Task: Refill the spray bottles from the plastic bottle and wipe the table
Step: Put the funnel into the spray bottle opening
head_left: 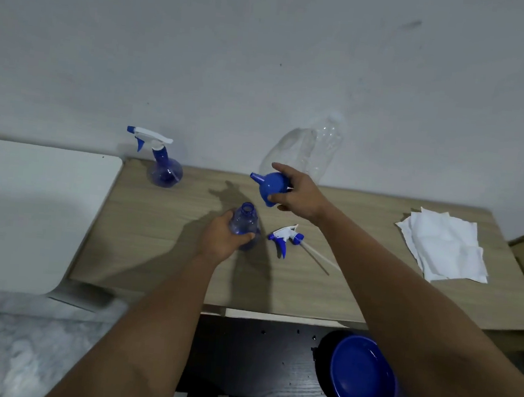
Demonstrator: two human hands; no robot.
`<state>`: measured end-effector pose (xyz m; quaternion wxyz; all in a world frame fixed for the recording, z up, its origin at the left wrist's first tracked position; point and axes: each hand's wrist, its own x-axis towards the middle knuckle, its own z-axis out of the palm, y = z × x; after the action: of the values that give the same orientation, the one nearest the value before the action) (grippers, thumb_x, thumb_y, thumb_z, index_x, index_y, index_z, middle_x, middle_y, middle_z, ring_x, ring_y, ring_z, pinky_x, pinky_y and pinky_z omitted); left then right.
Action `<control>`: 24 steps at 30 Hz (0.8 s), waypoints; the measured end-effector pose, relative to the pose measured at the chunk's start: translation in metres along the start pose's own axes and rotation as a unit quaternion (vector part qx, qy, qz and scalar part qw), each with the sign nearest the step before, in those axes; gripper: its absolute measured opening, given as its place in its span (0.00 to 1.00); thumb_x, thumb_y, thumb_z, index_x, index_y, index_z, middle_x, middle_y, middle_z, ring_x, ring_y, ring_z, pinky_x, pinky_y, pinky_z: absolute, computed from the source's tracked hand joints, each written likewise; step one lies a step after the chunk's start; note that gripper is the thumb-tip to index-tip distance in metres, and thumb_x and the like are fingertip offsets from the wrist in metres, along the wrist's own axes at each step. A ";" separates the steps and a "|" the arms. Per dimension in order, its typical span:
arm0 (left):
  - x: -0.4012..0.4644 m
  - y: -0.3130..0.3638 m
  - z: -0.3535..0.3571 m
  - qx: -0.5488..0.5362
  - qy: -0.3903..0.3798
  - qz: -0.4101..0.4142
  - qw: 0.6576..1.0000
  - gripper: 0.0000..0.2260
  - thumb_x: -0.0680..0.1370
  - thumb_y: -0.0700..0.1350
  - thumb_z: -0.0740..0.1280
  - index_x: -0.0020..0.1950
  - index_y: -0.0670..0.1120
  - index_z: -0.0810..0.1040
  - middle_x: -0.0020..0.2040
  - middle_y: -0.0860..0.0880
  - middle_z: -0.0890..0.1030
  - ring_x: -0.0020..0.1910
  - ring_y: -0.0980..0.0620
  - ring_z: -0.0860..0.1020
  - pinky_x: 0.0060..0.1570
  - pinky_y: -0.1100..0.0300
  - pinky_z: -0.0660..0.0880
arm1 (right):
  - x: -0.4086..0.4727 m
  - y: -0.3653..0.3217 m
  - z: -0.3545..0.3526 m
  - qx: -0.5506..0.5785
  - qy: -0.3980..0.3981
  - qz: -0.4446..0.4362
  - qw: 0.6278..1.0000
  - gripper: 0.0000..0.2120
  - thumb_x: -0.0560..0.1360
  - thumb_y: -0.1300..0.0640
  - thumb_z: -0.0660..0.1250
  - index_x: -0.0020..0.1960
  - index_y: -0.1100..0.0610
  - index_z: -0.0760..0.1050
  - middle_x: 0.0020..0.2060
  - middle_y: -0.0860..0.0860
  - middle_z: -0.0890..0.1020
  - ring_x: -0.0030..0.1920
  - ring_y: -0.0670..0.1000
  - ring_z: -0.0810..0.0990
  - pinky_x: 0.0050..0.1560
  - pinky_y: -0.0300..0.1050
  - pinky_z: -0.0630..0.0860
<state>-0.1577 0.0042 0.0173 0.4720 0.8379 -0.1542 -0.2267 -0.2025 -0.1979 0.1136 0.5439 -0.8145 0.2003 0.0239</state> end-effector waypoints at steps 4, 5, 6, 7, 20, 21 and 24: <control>0.000 0.005 -0.002 -0.017 -0.019 -0.007 1.000 0.20 0.68 0.44 0.78 0.58 0.50 0.78 0.47 0.52 0.83 0.46 0.51 0.82 0.49 0.54 0.77 | -0.011 -0.007 0.004 -0.136 -0.012 -0.078 0.988 0.54 0.75 0.66 0.74 0.85 0.47 0.41 0.54 0.59 0.84 0.49 0.57 0.84 0.52 0.45 0.80; 0.000 0.006 -0.003 -0.017 -0.021 -0.010 1.000 0.19 0.68 0.44 0.78 0.57 0.50 0.78 0.47 0.52 0.84 0.46 0.51 0.82 0.49 0.53 0.78 | -0.014 -0.010 0.005 -0.168 -0.009 -0.085 0.982 0.54 0.76 0.66 0.73 0.85 0.50 0.38 0.48 0.59 0.85 0.47 0.57 0.84 0.53 0.47 0.79; 0.001 0.006 -0.003 -0.014 -0.022 -0.014 1.000 0.19 0.68 0.44 0.78 0.57 0.50 0.78 0.46 0.52 0.84 0.46 0.51 0.82 0.49 0.51 0.79 | -0.015 -0.012 0.006 -0.200 -0.003 -0.089 0.976 0.52 0.76 0.65 0.73 0.85 0.52 0.39 0.45 0.58 0.86 0.47 0.58 0.84 0.54 0.50 0.79; 0.001 0.005 -0.004 -0.012 -0.023 -0.017 1.000 0.20 0.67 0.45 0.78 0.57 0.50 0.78 0.46 0.52 0.84 0.45 0.51 0.82 0.50 0.50 0.79 | -0.017 -0.014 0.007 -0.235 0.003 -0.092 0.968 0.49 0.77 0.65 0.72 0.86 0.54 0.44 0.46 0.57 0.86 0.48 0.59 0.83 0.56 0.52 0.79; -0.005 0.015 -0.004 -0.008 -0.027 -0.025 0.999 0.18 0.68 0.44 0.76 0.53 0.57 0.76 0.44 0.53 0.83 0.43 0.53 0.81 0.45 0.55 0.77 | -0.034 -0.022 0.018 -0.555 0.036 -0.226 0.800 0.30 0.77 0.66 0.63 0.74 0.44 0.71 0.58 0.47 0.83 0.56 0.55 0.75 0.60 0.56 0.63; -0.005 0.016 -0.004 -0.010 -0.028 -0.027 0.999 0.17 0.67 0.44 0.75 0.51 0.58 0.76 0.44 0.53 0.83 0.42 0.53 0.81 0.46 0.54 0.77 | -0.035 -0.022 0.021 -0.575 0.029 -0.245 0.780 0.30 0.76 0.66 0.64 0.74 0.44 0.71 0.56 0.47 0.83 0.56 0.56 0.75 0.61 0.57 0.64; -0.002 0.012 -0.004 -0.022 -0.030 -0.044 0.998 0.14 0.62 0.48 0.72 0.45 0.56 0.76 0.43 0.51 0.83 0.45 0.46 0.82 0.52 0.47 0.79 | -0.036 -0.020 0.028 -0.608 0.005 -0.281 0.742 0.28 0.74 0.65 0.66 0.71 0.46 0.76 0.54 0.47 0.81 0.57 0.57 0.76 0.62 0.59 0.65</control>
<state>-0.1581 0.0022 0.0300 0.4747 0.8262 -0.1267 -0.2755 -0.2239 -0.1552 0.1290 -0.0858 -0.9919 -0.0924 -0.0173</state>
